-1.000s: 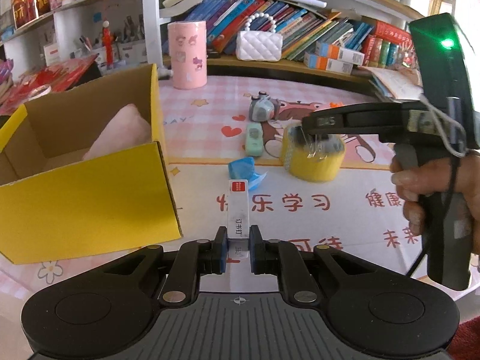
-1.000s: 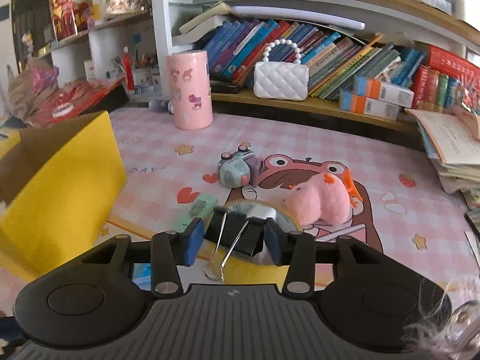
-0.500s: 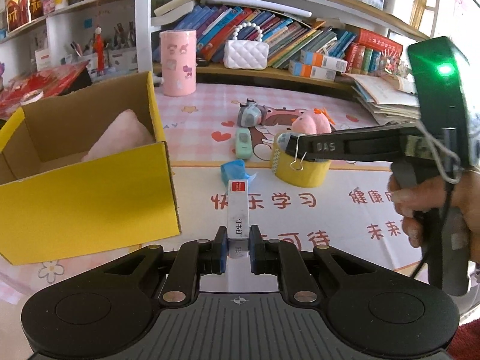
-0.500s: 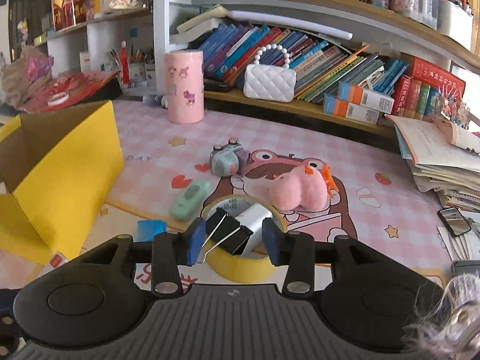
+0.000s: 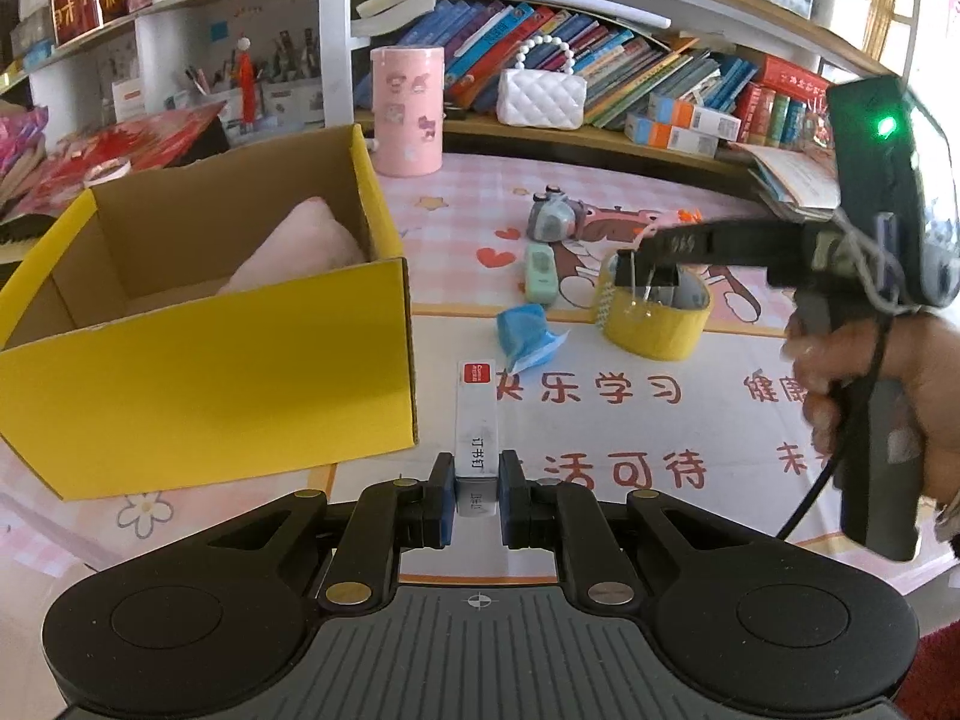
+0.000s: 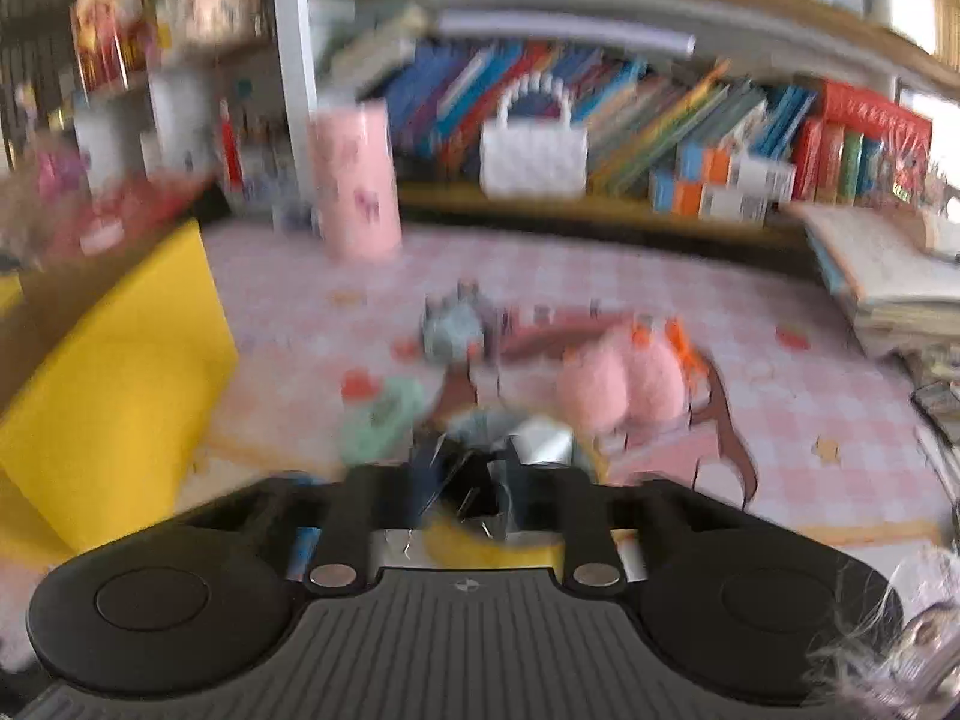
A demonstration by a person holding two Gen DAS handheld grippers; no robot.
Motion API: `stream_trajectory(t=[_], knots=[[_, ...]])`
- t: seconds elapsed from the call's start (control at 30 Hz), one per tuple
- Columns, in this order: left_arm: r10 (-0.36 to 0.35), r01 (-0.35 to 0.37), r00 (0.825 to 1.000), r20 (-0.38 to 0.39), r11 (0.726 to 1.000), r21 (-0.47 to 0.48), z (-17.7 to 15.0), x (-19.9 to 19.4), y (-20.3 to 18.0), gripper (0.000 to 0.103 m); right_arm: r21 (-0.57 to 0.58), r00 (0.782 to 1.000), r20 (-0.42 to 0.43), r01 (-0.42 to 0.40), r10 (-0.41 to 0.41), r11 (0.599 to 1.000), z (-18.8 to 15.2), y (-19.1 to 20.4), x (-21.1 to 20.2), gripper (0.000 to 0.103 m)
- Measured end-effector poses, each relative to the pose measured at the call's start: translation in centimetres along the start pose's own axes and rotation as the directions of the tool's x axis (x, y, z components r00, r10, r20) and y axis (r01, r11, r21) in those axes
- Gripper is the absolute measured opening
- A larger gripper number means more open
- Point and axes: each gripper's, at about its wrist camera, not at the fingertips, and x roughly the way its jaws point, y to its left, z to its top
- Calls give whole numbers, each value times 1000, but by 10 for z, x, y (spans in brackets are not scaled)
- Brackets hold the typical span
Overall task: Organize objects
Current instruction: 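Grasp the black binder clip on the tape roll with the right tool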
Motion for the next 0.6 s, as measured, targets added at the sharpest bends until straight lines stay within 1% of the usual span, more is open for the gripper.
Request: stream_trajectory(t=[0.03, 0.17, 0.23, 0.3, 0.37, 0.47, 0.5, 0.57, 0.6], knots=[[-2, 2, 1000, 1, 1000, 2, 0, 0, -1, 13, -3, 1000, 13, 2, -2, 1000, 3, -1, -2, 11], [-8, 8, 1000, 8, 1000, 9, 2, 0, -3, 13, 10, 1000, -10, -4, 4, 1000, 4, -7, -4, 10], [-10, 10, 1000, 8, 1000, 8, 3, 1, -4, 12, 29, 1000, -3, -19, 19, 999, 2, -10, -10, 10], [-14, 14, 1000, 8, 1000, 10, 3, 1, -5, 12, 41, 999, 29, -28, 27, 999, 2, -12, -18, 10], [-20, 20, 1000, 6, 1000, 15, 2, 2, -6, 12, 45, 997, 71, -44, 41, 998, 3, -15, -26, 1], [-27, 27, 1000, 7, 999, 20, 2, 2, -8, 13, 27, 988, 147, -45, 40, 999, 11, -14, -40, 1], [-28, 27, 1000, 9, 999, 20, 3, 2, -8, 13, 21, 986, 160, -52, 48, 998, 14, -14, -43, 1], [-32, 32, 999, 11, 999, 22, 3, 2, -9, 12, 4, 987, 151, -53, 51, 999, 18, -13, -47, 1], [-34, 34, 999, 12, 999, 22, 3, 2, -9, 13, -2, 990, 126, -58, 58, 998, 17, -13, -46, 1]])
